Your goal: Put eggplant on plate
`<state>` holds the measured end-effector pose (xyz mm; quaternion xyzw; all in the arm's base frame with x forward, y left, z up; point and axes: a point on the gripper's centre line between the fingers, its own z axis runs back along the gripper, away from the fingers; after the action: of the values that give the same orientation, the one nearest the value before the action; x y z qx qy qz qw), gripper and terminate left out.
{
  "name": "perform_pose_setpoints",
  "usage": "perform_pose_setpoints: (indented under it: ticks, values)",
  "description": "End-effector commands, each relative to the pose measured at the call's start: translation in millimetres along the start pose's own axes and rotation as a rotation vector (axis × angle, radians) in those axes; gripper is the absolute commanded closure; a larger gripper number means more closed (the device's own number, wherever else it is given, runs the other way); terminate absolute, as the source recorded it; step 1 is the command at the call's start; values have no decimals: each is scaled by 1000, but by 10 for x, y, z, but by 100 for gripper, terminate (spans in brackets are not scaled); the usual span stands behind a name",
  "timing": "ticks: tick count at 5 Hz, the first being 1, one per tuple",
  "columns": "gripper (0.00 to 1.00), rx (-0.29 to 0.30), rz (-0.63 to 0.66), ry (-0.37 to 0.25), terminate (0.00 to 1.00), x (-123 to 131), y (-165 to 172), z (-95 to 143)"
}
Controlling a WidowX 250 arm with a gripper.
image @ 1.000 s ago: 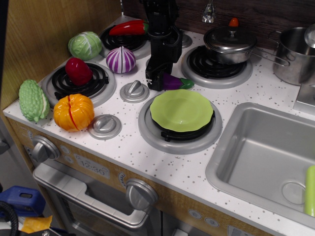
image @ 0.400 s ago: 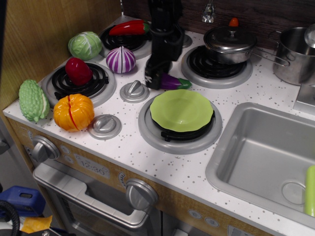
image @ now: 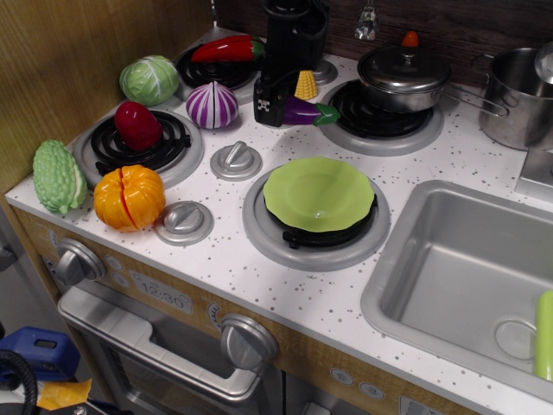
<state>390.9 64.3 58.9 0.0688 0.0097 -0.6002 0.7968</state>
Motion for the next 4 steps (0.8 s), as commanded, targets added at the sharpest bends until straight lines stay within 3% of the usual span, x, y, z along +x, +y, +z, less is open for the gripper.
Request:
perform_pose_setpoints:
  ticks: [1,2,4]
  values:
    - [0,68,71,-29,0,50,-104,346]
    - [100,58,106,-50,0,118,-241,314]
    - [100,64,164,-83,0,263,-535,154]
